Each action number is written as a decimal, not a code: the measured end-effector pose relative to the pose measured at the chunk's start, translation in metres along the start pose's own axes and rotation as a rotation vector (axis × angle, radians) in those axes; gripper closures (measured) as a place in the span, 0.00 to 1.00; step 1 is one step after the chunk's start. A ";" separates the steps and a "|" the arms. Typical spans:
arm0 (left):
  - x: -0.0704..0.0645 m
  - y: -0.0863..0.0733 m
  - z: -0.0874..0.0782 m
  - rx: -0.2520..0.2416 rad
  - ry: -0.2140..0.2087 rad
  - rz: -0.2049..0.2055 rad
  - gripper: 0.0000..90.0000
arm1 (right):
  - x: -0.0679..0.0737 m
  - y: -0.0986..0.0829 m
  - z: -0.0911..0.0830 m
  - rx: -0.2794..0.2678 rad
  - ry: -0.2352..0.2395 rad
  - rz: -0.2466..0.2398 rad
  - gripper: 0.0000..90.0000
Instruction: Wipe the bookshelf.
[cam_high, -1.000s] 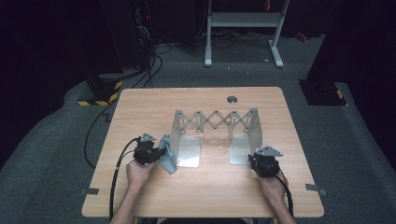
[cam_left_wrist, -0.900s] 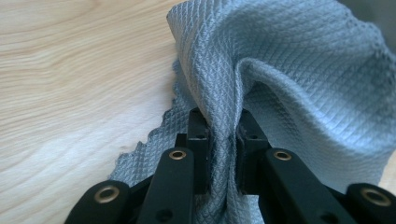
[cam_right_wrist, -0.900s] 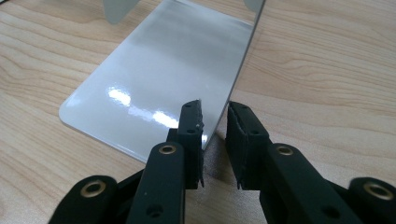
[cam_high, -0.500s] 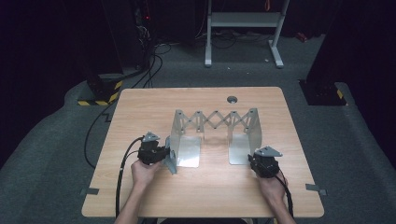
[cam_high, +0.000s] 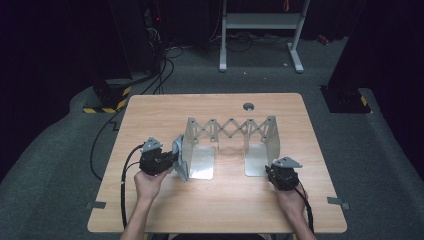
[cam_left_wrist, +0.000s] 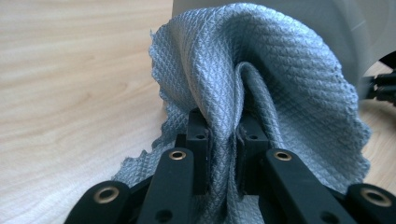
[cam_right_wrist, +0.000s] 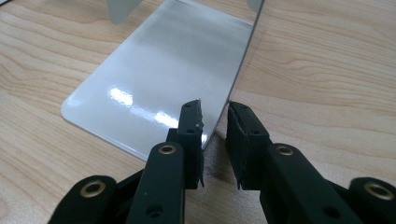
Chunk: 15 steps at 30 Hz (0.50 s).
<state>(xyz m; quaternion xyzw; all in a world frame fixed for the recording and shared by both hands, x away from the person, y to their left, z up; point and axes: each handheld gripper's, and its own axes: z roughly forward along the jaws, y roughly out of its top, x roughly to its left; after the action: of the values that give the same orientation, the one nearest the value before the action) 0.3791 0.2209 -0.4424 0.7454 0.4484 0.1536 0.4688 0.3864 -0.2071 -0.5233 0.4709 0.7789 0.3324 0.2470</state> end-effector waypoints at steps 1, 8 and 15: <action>-0.002 0.002 -0.003 -0.012 -0.001 0.002 0.88 | 0.000 0.000 0.000 -0.001 0.001 -0.001 0.84; -0.012 0.010 -0.018 -0.048 0.021 0.038 0.87 | 0.000 0.000 0.000 0.000 0.001 -0.002 0.84; -0.013 0.002 -0.006 -0.011 0.032 0.039 0.87 | 0.000 0.000 0.000 0.000 0.002 -0.003 0.84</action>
<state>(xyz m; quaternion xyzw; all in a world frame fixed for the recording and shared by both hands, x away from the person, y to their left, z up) 0.3695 0.2136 -0.4349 0.7488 0.4405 0.1771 0.4624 0.3865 -0.2071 -0.5232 0.4696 0.7798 0.3326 0.2464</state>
